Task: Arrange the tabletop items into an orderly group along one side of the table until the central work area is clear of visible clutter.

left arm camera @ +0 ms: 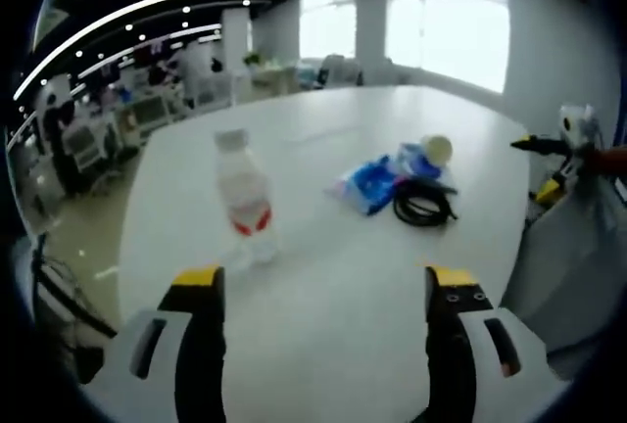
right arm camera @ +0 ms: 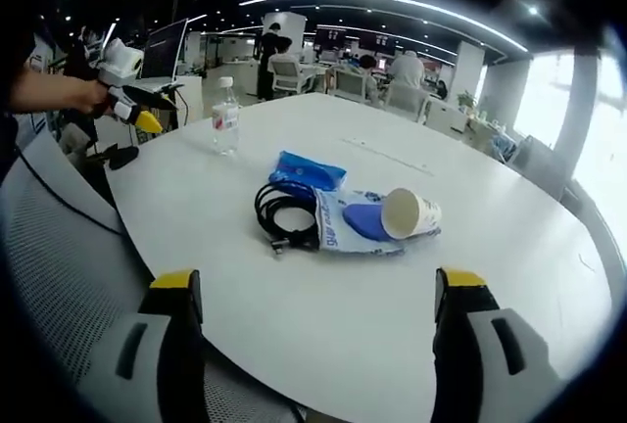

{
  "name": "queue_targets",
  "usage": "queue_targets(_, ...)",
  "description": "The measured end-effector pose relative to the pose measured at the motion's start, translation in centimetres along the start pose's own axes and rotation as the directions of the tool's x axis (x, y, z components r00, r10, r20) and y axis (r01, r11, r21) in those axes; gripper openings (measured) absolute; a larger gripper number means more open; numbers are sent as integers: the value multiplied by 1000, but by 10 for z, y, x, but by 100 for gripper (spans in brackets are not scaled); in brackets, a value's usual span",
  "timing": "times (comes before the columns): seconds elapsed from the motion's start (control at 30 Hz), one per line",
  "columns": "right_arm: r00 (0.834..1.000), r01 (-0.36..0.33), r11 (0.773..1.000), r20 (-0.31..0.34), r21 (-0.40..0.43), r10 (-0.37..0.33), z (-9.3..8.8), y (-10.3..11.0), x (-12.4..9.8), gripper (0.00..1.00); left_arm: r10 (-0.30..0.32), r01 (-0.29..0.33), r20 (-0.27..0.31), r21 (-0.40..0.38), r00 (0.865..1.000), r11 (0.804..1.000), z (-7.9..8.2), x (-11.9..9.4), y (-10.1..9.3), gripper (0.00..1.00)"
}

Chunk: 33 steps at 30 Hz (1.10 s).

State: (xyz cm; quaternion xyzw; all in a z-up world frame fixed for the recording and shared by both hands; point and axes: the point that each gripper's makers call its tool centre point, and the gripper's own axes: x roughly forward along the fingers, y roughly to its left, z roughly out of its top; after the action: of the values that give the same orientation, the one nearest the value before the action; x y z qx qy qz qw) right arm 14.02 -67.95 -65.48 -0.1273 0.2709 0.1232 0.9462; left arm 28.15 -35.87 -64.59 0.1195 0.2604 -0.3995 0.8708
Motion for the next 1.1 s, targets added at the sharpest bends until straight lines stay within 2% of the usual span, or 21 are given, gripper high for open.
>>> queue_targets(0.13, 1000, -1, 1000, -18, -7, 1, -3, 0, 0, 100, -18, 18, 3, 16, 1000, 1000, -2, -9, -18, 85)
queue_targets(0.3, 1000, -1, 1000, -21, -15, 1, -4, 0, 0, 100, -13, 12, 22, 43, 1000, 999, -1, -18, -40, 90)
queue_targets(0.43, 1000, -9, 1000, -24, -19, 8, -4, 2, 0, 99, -10, 7, 35, 64, 999, 998, -1, -21, -50, 95)
queue_targets(0.67, 1000, -8, 1000, -27, -30, 8, -4, 2, -1, 99, -23, 22, 5, 151, 1000, 988, -8, -21, -76, 100)
queue_targets(0.8, 999, -5, 1000, -45, -21, 4, -8, 1, -1, 99, -20, 19, 4, 155, 1000, 988, -10, -23, -83, 100)
queue_targets(0.9, 999, -3, 1000, -40, -15, 3, -7, 0, -2, 99, -25, 20, 36, 132, 999, 991, -8, -24, -92, 100)
queue_targets(1.0, 999, -7, 1000, -41, -21, 6, -7, 1, -2, 99, -17, 14, 22, 157, 1000, 987, -9, -24, -92, 100)
queue_targets(1.1, 999, -5, 1000, -36, -20, 4, -6, 1, -2, 99, -13, 7, 40, 156, 999, 988, -7, -28, -94, 100)
